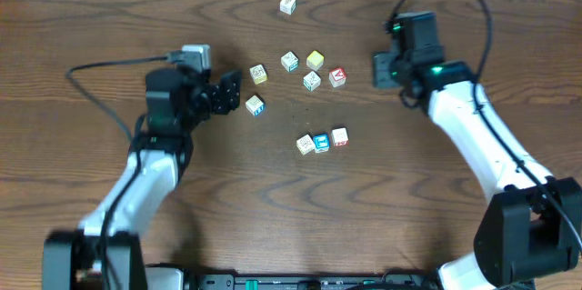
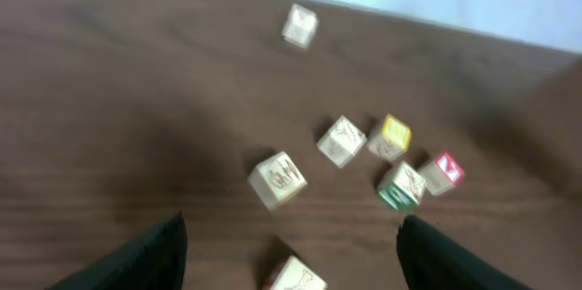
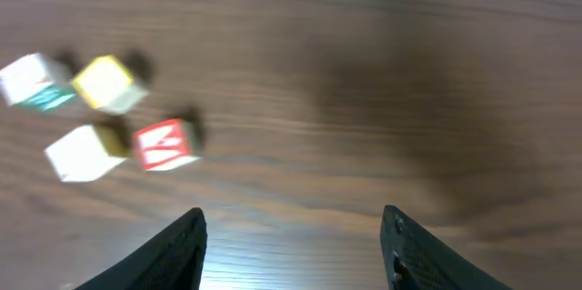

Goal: Lift 4 blocks

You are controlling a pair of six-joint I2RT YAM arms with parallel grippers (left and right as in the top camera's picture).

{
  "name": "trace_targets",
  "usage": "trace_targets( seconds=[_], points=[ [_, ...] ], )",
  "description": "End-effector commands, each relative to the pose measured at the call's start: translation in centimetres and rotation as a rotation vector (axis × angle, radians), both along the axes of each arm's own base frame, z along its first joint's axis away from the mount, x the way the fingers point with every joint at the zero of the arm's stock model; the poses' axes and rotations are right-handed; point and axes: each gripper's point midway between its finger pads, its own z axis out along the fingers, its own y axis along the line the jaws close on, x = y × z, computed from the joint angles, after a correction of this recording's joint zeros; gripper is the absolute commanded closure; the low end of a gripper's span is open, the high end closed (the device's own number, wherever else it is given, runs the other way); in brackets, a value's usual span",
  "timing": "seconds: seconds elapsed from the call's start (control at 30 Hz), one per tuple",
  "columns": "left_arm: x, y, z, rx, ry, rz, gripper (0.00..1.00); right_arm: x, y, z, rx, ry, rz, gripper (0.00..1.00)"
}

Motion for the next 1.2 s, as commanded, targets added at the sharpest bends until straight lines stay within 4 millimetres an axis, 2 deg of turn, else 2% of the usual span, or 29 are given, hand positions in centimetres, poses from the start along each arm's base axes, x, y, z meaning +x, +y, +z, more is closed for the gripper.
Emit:
trace_targets(
  seconds=[0.0,0.17,0.33,0.43,0.63,0.97,1.17],
  points=[
    [0.2,-3.1,-0.1,-0.038,0.050,-0.149,0.25,0.1,-0.8,0.5,0.029,0.010,-0.015,0.43],
    [-1.8,-4.7,-3.3,0.098,0.129,-0.228,0.25,-0.9,-1.0,-0.2,0.016,0.060,-0.011,0.43],
    [-4.5,-5.7,-6.4,0.256,0.248,-0.239,0.25,-1.8,-0.1,-0.7,0.059,0.103,0.022,0.49],
    [-5.2,-5.1,-7.5,0.360,0.278,-0.208,0.25,-2.1,0.1,-0.8,0.067,0.116,0.026,0.51],
    [-4.9,-3.0,-8.0,0.464,0.294,-0.119,0.25,-2.7,0.0,-1.2,0.062,0.144,0.026,0.55],
    [-3.9,-3.3,-7.3,0.531,0.205,-0.178,0.25,-2.8,0.0,-1.2,0.061,0.148,0.025,0.55],
    [-3.1,-3.5,-9.0,0.536,0.212,-0.182,0.25,-2.4,0.1,-1.0,0.063,0.133,0.026,0.55]
  ],
)
